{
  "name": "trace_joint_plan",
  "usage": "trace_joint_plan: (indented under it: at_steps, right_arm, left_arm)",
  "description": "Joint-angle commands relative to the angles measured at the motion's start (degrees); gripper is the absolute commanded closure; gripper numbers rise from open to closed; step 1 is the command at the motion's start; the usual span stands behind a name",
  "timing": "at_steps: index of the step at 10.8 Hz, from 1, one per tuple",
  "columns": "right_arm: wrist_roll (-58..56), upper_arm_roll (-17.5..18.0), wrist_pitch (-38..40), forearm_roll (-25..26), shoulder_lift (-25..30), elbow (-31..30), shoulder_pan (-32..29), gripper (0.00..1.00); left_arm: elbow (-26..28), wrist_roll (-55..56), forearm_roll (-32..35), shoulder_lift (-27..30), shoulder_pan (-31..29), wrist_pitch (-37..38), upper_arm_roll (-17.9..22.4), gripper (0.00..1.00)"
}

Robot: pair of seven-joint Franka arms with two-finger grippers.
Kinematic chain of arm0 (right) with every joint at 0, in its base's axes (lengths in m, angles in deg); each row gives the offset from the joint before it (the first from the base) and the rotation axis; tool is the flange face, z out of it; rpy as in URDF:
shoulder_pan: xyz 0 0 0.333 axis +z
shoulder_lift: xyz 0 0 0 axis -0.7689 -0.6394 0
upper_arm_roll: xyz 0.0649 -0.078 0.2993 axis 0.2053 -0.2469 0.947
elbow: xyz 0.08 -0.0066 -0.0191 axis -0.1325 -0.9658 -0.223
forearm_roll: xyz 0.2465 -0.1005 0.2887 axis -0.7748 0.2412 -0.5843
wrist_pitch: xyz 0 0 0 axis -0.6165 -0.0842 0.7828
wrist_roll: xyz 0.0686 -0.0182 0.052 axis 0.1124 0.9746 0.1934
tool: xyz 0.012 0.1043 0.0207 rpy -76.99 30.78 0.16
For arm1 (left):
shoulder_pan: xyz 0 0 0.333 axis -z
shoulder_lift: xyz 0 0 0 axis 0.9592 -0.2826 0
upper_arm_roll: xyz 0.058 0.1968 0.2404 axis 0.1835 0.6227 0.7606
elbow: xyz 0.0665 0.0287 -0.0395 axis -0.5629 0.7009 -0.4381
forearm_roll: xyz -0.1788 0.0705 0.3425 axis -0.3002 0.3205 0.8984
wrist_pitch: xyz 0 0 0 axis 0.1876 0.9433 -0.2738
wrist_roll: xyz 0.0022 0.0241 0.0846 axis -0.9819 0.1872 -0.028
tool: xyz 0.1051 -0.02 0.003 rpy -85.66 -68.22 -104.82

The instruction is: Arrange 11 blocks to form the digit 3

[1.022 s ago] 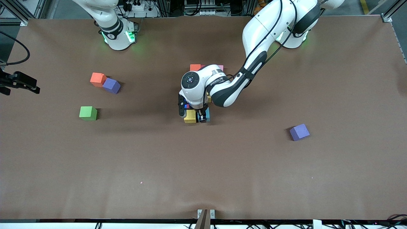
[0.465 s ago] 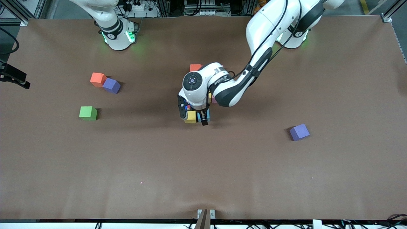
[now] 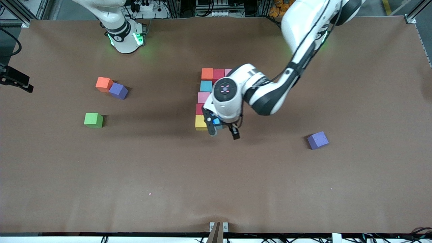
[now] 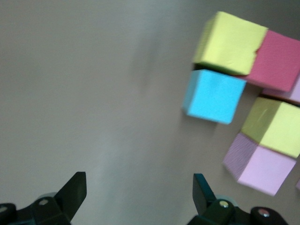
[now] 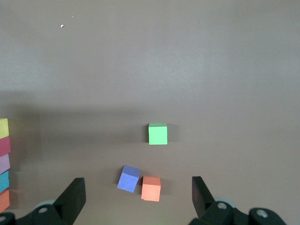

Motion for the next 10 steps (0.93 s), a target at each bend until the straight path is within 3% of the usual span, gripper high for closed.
trace_joint_plan:
  at_steps: [1,3,5,8,10]
  right_arm:
    - [1.9,-3.6,1.4,-0.9,-0.3,1.9,4.4,0.0]
    - [2.1,-4.8,1.4,-1.4,0.1,1.9,4.8,0.0]
    - [2.2,-4.6,1.2,-1.2,0.0,1.9,4.5,0.0]
    - [2.3,-4.9,1.6,-6.2,-0.1,1.9,4.2,0.0]
    - [2.5,-4.8,1.6,-5.1,0.0,1.8,4.6,0.0]
  left_arm:
    - [3.0,-0.5,-1.4,5.2,-6.3,4.6,1.3,0.0]
    - [5.6,-0.8,-1.4,8.0,-12.7,8.2,2.5,0.0]
    - [12.0,0.5,-1.7,11.5,-18.2,8.1,2.7,0.0]
    - [18.8,5.9,-6.4,13.1,-26.9,4.1,3.4,0.0]
    - [23.2,22.3,-7.4,14.1,-30.5,0.7,3.3,0.0]
